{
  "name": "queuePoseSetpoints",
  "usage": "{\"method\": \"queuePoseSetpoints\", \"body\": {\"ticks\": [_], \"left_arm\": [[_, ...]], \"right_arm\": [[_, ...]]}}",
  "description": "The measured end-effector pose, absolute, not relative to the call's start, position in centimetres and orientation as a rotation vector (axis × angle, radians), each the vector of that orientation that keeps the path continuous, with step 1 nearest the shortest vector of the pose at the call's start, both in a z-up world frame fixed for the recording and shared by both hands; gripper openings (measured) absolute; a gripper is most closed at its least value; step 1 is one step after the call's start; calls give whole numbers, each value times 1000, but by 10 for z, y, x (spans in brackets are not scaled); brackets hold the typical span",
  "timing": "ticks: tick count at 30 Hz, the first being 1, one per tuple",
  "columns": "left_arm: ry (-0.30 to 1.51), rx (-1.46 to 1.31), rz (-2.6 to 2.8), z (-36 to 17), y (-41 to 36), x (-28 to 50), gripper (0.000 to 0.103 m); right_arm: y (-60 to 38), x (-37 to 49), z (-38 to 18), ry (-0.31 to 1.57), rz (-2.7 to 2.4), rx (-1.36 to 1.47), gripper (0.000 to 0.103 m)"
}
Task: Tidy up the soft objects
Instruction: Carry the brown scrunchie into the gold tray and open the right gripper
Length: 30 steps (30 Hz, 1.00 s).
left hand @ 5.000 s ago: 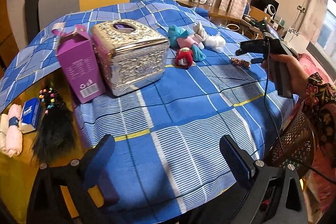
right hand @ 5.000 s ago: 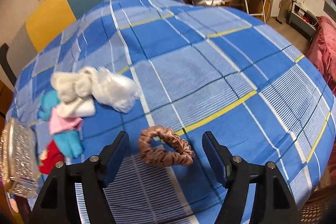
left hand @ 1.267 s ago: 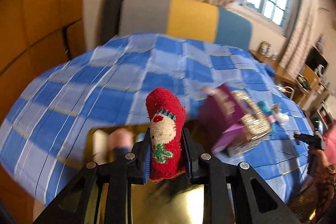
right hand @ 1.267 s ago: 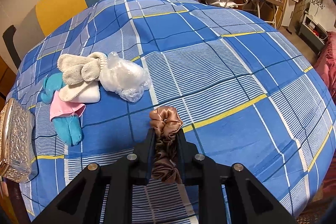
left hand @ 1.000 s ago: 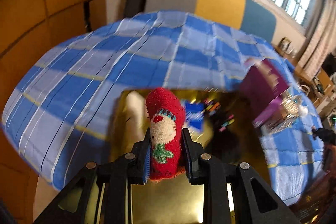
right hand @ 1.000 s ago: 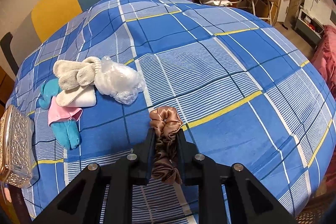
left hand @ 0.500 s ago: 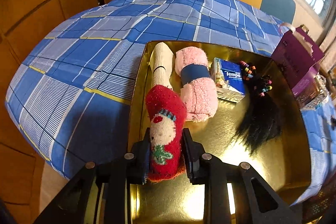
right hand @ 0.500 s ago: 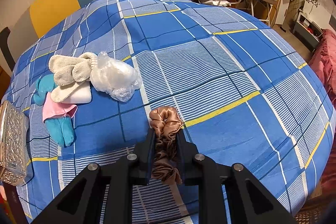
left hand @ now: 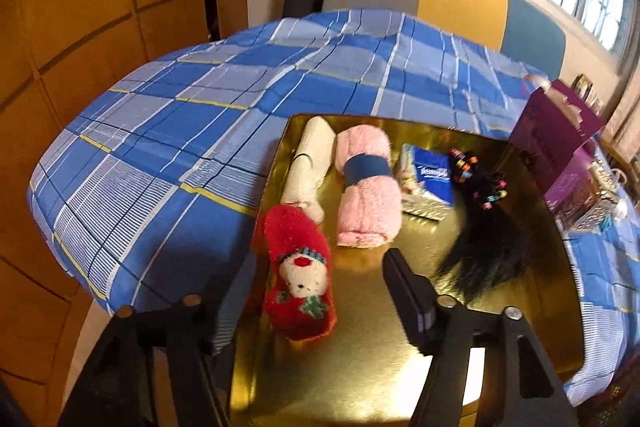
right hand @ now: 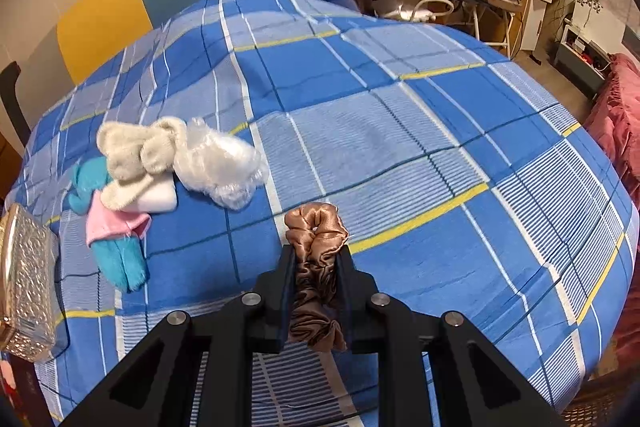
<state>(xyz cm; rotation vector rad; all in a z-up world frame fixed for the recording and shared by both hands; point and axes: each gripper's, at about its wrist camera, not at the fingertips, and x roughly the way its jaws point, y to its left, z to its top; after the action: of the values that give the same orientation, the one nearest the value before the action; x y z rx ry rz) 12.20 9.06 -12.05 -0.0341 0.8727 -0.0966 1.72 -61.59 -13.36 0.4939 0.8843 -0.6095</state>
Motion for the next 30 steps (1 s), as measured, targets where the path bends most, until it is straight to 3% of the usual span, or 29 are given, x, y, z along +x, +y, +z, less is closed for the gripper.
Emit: {"method": "queuePoseSetpoints", "body": {"ticks": [8, 15, 22, 30], "left_arm": [[862, -31, -142, -121, 77, 111, 74], [857, -39, -203, -124, 62, 107, 77], [837, -65, -219, -122, 62, 106, 79], [806, -100, -206, -118, 74, 105, 84]], "right_arm": [[-610, 4, -97, 775, -558, 539, 18], [-573, 1, -28, 682, -456, 479, 18], [-478, 19, 25, 647, -248, 363, 18], [-346, 45, 44, 645, 39, 286, 18]]}}
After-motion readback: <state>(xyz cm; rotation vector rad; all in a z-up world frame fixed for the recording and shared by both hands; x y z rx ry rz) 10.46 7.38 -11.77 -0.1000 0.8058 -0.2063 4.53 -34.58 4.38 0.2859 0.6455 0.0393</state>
